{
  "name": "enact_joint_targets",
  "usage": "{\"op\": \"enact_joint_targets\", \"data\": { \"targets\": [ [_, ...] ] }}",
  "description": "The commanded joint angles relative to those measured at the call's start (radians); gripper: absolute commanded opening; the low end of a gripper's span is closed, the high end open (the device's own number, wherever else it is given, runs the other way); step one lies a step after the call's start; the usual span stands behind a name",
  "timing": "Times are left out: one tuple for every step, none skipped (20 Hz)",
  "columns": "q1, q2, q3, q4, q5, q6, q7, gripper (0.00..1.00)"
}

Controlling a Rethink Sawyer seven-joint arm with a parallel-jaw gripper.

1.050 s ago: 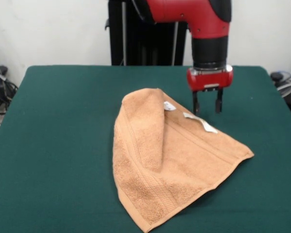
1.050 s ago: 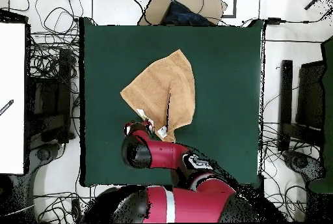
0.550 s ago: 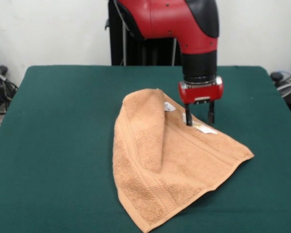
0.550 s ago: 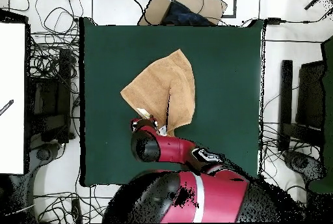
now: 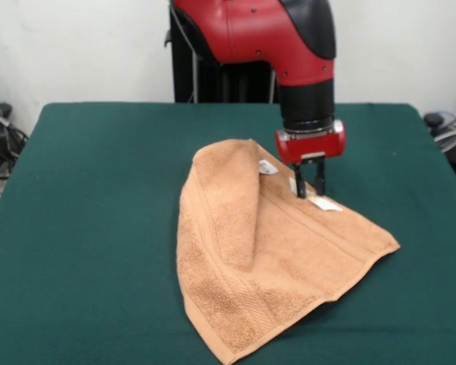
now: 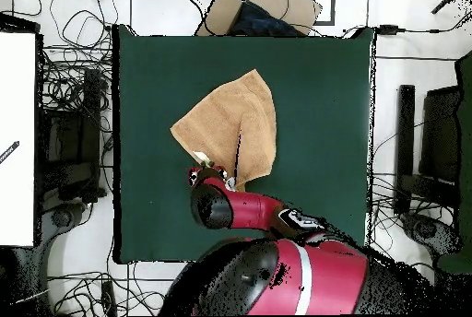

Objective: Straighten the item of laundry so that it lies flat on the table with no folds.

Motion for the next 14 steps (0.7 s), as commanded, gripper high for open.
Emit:
{"op": "enact_joint_targets", "data": {
  "targets": [
    [0.018,0.151,0.075,-0.158,0.006,0.041,0.156,0.00],
    [0.021,0.150,0.071,-0.157,0.008,0.035,0.159,0.00],
    [0.024,0.149,0.068,-0.156,0.009,0.029,0.162,0.00],
    [0.026,0.148,0.066,-0.156,0.009,0.025,0.164,0.00],
    [0.028,0.147,0.064,-0.156,0.009,0.021,0.166,0.00],
    [0.030,0.145,0.061,-0.156,0.009,0.016,0.168,0.00],
    [0.033,0.144,0.059,-0.153,0.010,0.009,0.172,0.00],
    [0.036,0.143,0.055,-0.152,0.011,0.000,0.174,0.00],
    [0.041,0.139,0.050,-0.149,0.017,-0.001,0.177,0.00],
    [0.047,0.130,0.043,-0.143,0.020,-0.007,0.180,0.00],
    [0.047,0.124,0.043,-0.133,0.021,-0.009,0.185,0.00],
    [0.050,0.112,0.040,-0.122,0.026,-0.007,0.189,0.00],
    [0.057,0.084,0.033,-0.095,0.039,0.016,0.195,0.00],
    [0.063,0.056,0.025,-0.068,0.052,0.038,0.202,0.00]
  ]
}}
